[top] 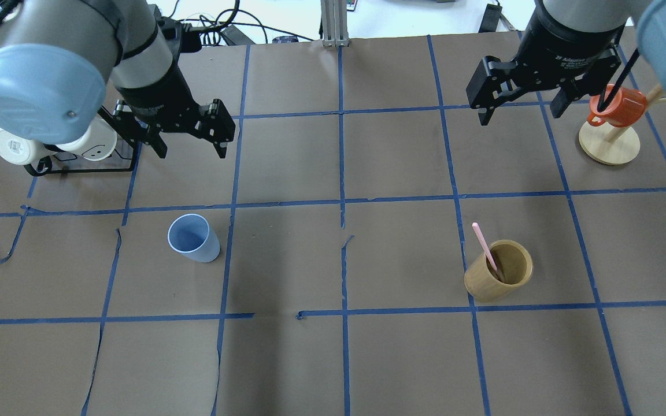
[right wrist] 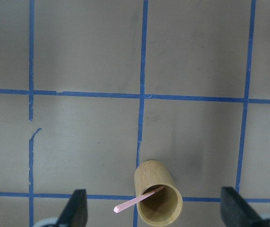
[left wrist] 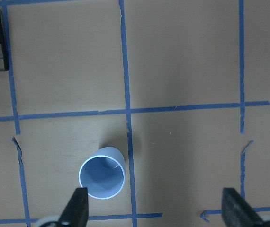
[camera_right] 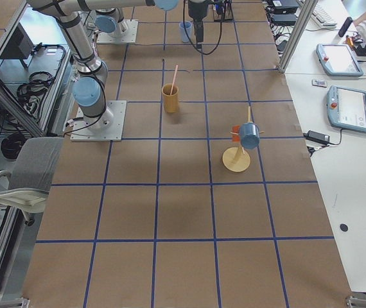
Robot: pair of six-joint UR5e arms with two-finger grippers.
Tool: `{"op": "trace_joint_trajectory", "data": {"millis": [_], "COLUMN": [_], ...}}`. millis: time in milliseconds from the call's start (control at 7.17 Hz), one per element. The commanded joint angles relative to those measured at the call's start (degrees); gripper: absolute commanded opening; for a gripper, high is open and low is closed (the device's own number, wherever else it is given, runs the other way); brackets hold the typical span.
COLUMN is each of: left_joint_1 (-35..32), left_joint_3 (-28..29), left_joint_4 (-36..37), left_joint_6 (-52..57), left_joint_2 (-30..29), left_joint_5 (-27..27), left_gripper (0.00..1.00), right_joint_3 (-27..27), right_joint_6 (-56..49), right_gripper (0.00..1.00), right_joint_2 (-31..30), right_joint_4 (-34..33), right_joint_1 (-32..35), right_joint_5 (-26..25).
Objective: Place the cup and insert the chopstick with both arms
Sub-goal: 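Grasp the blue cup with left gripper while right gripper lowers to wooden cup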
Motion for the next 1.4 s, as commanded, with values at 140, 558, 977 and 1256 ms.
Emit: {"op": "trace_joint_trajectory", "data": {"millis": [140,558,977,1256], "left_joint_1": [0.87,2.81,2.81,2.02], "left_joint_3": [-14.62,-21.88,-21.36,-16.99], "left_joint_4": [13.31,22.61,22.61,22.18], "left_joint_6": [0.66,1.19,0.40,-5.70], "left_joint_2": [-3.86,-5.81,-4.59,-5.97], "left_joint_5": [0.43,0.43,0.70,0.44], "left_gripper": [0.98,0.44,0.00,0.00], "right_joint_3": [1.31,6.49,19.81,24.34], "right_joint_6": [-0.42,-14.95,-26.14,-27.31], "right_gripper": [1.00,0.94,0.89,0.90], "right_joint_2": [-1.00,-2.14,-7.40,-7.68], "right_joint_4": [-0.07,-1.04,-10.98,-15.71], "right_joint_1": [0.10,0.45,0.53,1.58], "right_joint_5": [0.08,0.61,1.22,1.31]}}
